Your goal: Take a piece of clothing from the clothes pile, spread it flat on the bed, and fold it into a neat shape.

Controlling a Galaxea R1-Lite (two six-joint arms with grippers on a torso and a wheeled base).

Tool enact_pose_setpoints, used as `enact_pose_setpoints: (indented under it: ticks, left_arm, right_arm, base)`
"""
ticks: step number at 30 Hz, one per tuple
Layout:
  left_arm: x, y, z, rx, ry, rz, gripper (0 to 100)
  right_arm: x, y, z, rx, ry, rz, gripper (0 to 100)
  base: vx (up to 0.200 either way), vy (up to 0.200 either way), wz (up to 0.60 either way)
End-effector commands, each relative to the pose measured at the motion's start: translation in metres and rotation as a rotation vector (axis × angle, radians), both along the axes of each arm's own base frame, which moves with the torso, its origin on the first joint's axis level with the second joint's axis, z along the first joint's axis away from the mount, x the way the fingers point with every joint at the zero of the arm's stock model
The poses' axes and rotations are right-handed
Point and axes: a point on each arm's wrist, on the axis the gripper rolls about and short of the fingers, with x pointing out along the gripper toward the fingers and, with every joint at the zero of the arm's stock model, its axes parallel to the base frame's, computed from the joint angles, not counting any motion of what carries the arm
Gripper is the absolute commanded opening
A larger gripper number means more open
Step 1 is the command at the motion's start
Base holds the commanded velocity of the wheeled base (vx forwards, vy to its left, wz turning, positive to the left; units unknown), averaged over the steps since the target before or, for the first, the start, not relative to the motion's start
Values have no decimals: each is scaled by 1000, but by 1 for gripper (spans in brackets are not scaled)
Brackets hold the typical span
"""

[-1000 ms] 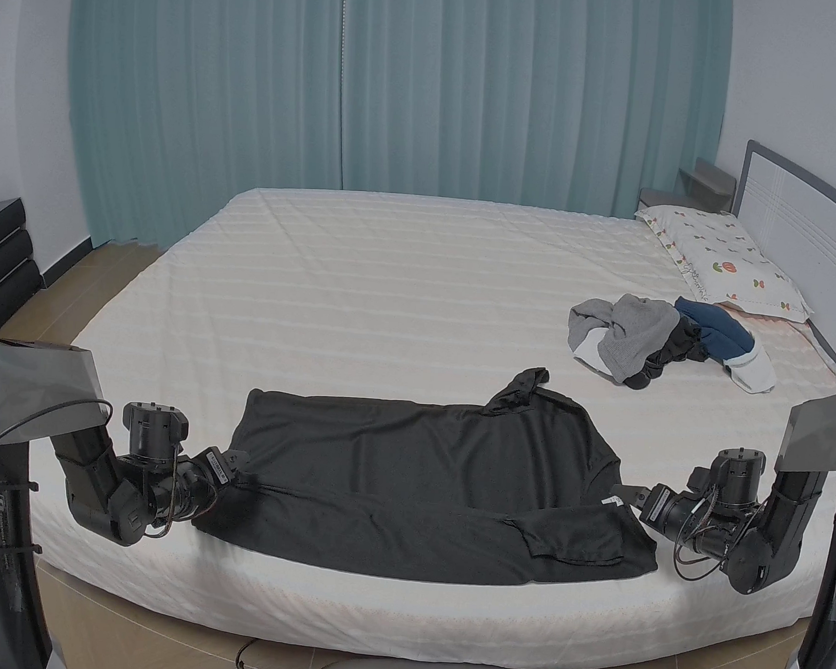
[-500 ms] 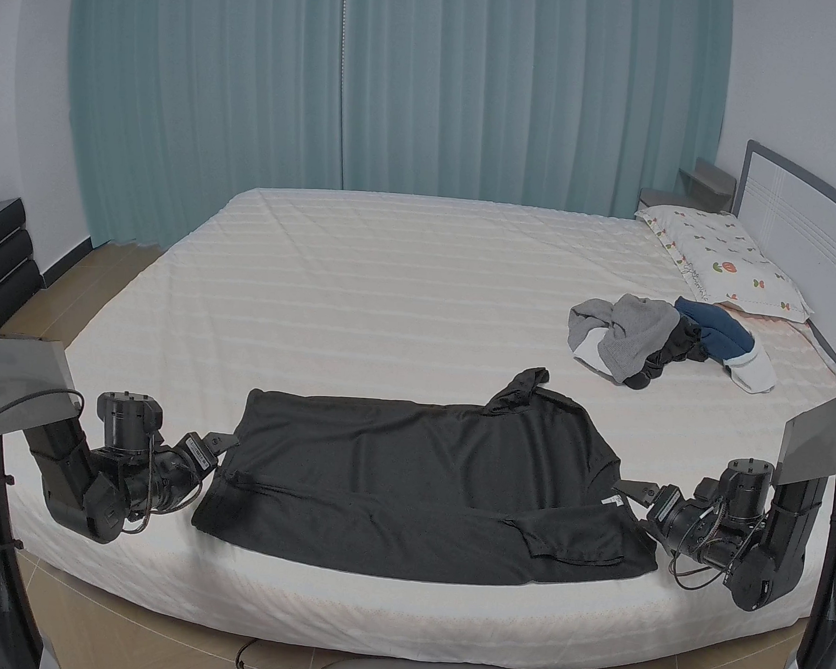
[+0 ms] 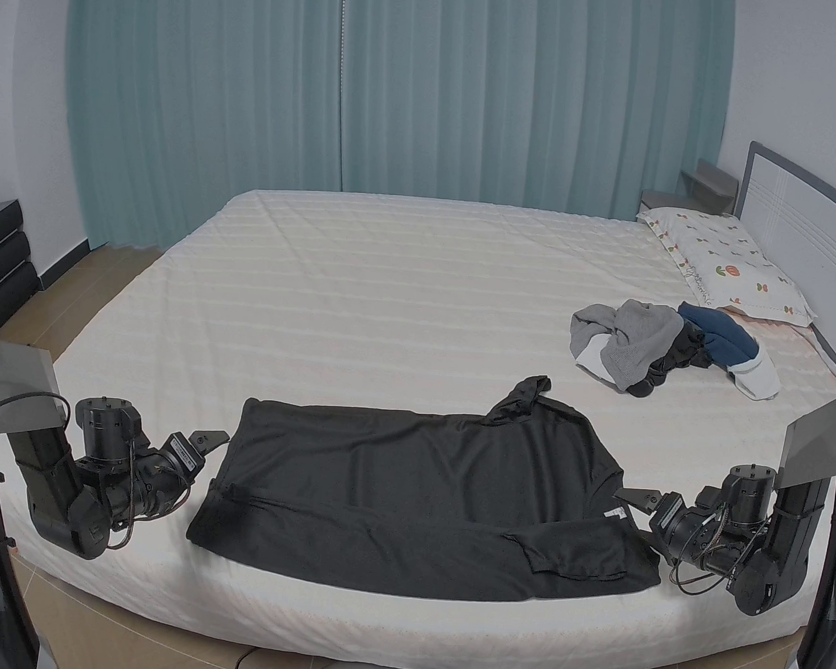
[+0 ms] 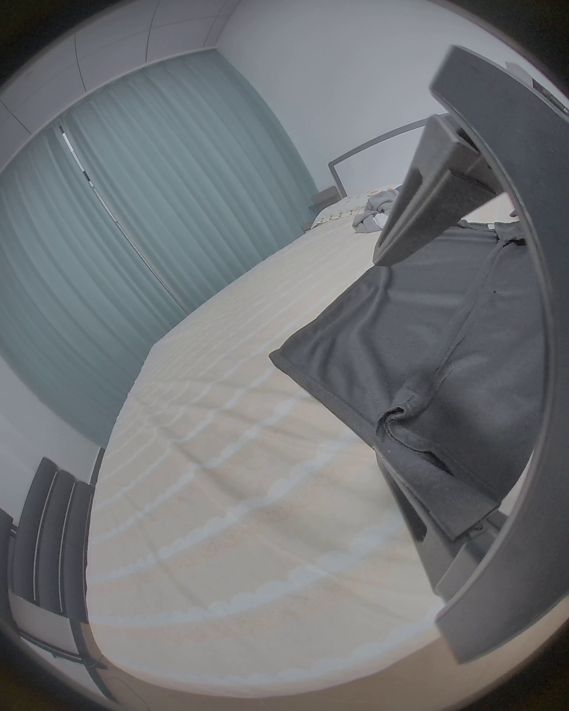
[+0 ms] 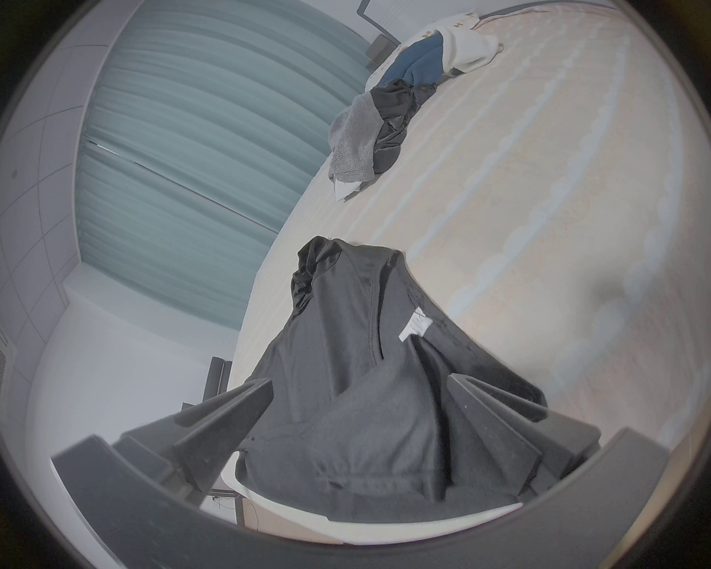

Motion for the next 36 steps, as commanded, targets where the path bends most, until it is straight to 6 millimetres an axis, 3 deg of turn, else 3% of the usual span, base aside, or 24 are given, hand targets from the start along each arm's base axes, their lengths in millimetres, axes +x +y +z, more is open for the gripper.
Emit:
enact_pose_setpoints:
  ticks: [1,15,24,31,36]
  left_arm:
    - [-3,-2,-7,1,29,-6,100]
    - [-16,-4,-10,9,68,-7,100]
    - [-27,-4,23,97,-30,37,100]
    - [-33,-23,9,109,42,-33,100]
    - [-37,-35,-18,141,158,-98,100]
  right_arm:
    - [-1,0,0,2,0,6,100]
    - [-1,0,1,7,0,11,100]
    - [-2,0,-1,2,8,14,100]
    - [-2,0,-3,1,13,15,100]
    - [-3,1,-6,-3,24,20,100]
  base:
    - [0,0,0]
    - [0,-129,0]
    - [0,0,0]
    - [0,0,0]
    - [0,0,0]
